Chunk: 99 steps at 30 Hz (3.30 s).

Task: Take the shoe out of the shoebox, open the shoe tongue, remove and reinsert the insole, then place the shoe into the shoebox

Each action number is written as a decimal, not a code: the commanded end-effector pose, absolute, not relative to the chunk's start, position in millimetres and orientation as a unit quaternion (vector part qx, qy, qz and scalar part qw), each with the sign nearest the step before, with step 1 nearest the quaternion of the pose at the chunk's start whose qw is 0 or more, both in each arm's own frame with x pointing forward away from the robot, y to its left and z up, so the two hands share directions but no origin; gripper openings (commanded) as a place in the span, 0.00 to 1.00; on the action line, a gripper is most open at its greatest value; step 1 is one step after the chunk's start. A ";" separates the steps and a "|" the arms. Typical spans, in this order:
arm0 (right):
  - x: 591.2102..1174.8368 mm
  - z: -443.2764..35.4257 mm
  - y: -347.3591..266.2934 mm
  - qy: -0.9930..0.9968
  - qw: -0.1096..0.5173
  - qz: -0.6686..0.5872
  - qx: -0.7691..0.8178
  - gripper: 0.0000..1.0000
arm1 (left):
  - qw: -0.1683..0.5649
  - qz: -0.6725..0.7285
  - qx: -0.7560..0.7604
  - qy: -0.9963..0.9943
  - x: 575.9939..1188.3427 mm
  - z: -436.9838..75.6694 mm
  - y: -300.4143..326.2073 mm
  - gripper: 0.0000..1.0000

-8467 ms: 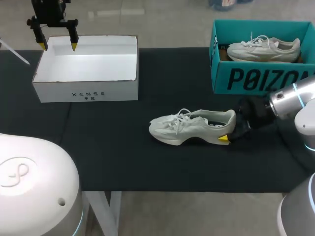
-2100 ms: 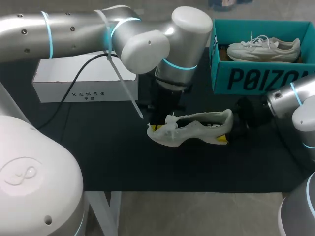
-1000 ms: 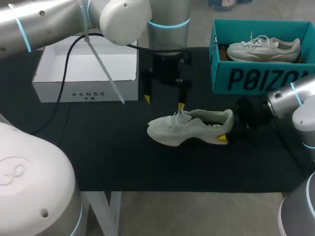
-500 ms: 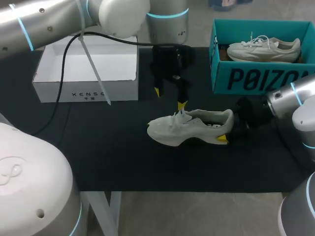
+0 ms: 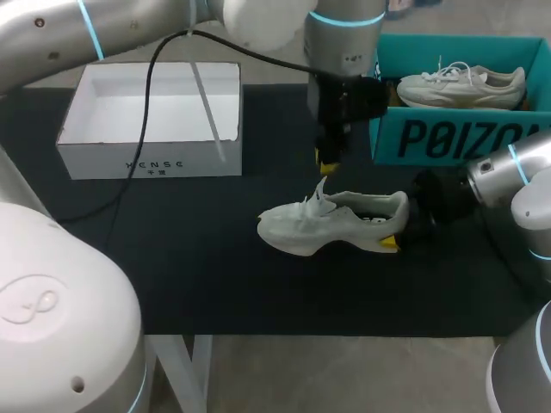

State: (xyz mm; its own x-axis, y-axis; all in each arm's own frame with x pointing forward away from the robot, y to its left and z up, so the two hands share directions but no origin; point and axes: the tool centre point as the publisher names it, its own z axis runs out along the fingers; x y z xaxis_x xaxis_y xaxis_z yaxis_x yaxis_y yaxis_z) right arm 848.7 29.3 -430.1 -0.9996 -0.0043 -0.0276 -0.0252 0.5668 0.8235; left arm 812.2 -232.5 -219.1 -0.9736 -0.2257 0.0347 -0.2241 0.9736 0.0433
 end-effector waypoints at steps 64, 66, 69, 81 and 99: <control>849.5 -434.0 30.7 0.885 0.012 0.465 -0.008 0.00 | 0.001 0.087 -0.122 -0.989 848.5 -395.8 -315.5 0.00; 849.5 -434.0 30.7 0.885 0.012 0.465 -0.008 0.00 | 0.003 0.088 -0.116 -0.989 846.4 -393.8 -308.9 0.00; 849.5 -434.0 30.7 0.885 0.012 0.465 -0.008 0.00 | 0.007 0.093 -0.108 -0.990 841.6 -389.7 -300.7 0.00; 849.5 -434.0 30.7 0.885 0.012 0.465 -0.008 0.00 | 0.032 0.091 -0.104 -0.990 818.1 -399.9 -296.5 0.00; 849.5 -434.0 30.7 0.885 0.012 0.465 -0.008 0.00 | 0.042 0.070 -0.092 -0.992 820.2 -416.2 -288.9 0.29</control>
State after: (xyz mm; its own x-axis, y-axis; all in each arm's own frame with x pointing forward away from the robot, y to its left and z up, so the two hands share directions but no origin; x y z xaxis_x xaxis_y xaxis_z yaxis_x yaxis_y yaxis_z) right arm 848.5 29.3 -430.3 -0.9996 -0.0046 -0.0280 -0.0257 0.5669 0.8234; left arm 823.4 -286.7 -412.1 -0.9801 0.1853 0.0718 0.1730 0.9733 -0.1508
